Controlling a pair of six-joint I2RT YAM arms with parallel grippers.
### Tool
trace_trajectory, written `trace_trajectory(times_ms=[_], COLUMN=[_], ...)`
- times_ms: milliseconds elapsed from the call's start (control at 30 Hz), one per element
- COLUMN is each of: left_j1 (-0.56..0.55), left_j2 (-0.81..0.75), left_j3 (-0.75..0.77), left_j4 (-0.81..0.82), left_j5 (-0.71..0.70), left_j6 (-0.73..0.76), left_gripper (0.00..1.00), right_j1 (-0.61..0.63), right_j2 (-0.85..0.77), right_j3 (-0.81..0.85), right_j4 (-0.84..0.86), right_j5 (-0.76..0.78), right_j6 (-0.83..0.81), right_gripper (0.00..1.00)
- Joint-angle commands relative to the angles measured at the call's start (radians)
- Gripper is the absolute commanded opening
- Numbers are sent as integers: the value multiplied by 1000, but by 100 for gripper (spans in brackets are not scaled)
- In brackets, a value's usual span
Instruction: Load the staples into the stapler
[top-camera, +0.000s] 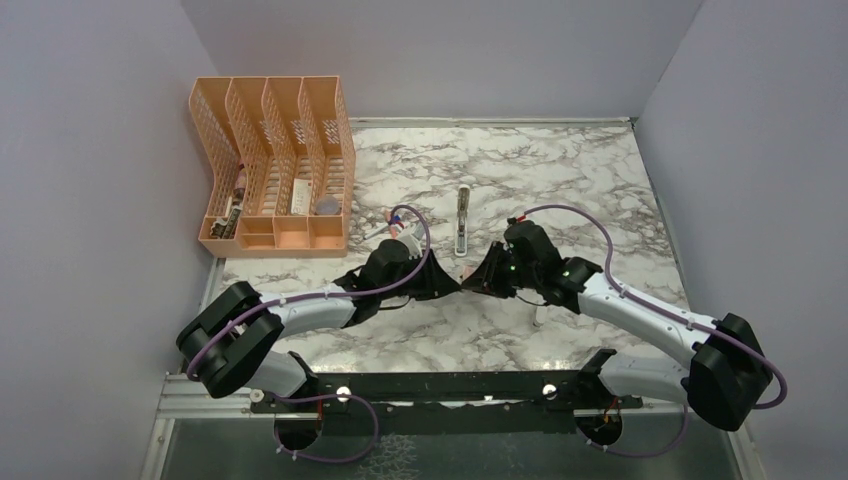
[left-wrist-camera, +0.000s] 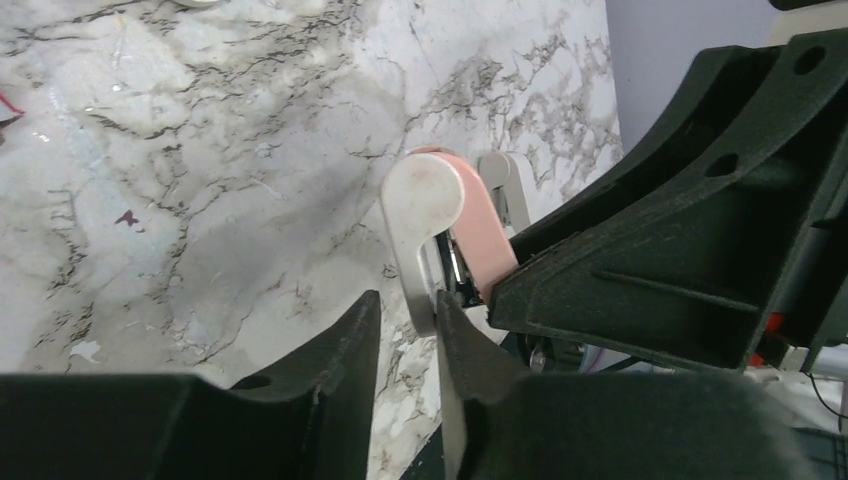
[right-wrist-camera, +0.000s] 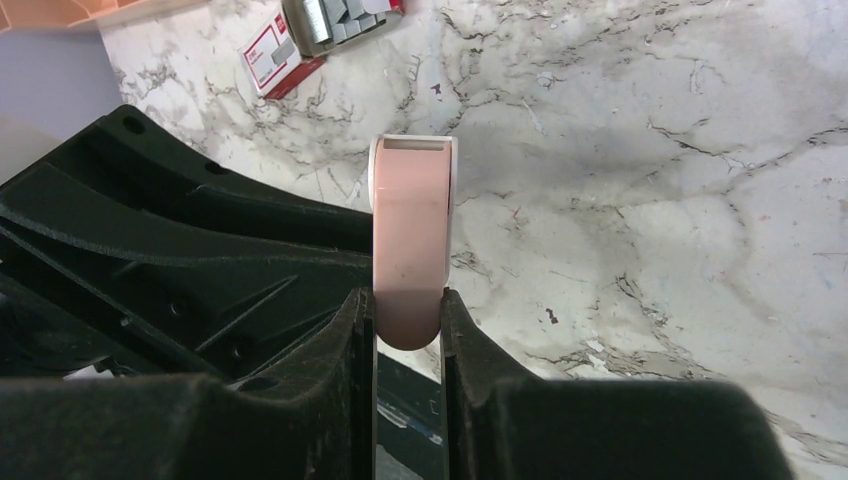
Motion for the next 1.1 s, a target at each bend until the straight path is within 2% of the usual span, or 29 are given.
trace_trajectory(times_ms=[0, 67, 200, 300, 567, 800, 1067], left_j1=[-12, -13, -12, -12, -13, -21, -30], left_j2=[10, 14, 19, 29, 54, 43, 44], left_j3=[18, 14, -11, -28, -13, 7, 12], left_j4=[21, 20, 4, -6, -5, 2, 36], left_j5=[-27, -36, -61, -66, -4, 39, 85], left_j6=[34, 62, 129, 168, 247, 337, 360], left_gripper=[19, 10, 5, 0, 0, 0, 0], right_j1=[1, 1, -9, -40, -107, -131, -134], right_j2=[-10, -15, -23, -30, -6, 57, 107], right_j3=[26, 48, 118, 149, 199, 216, 172], right_j4=[49, 12, -125, -183, -236, -210, -88], right_j5=[-60, -24, 79, 98, 147, 236, 145], right_j6=[15, -13, -83, -127, -206, -271, -317], right_gripper=[9, 9, 9, 10, 12, 21, 30])
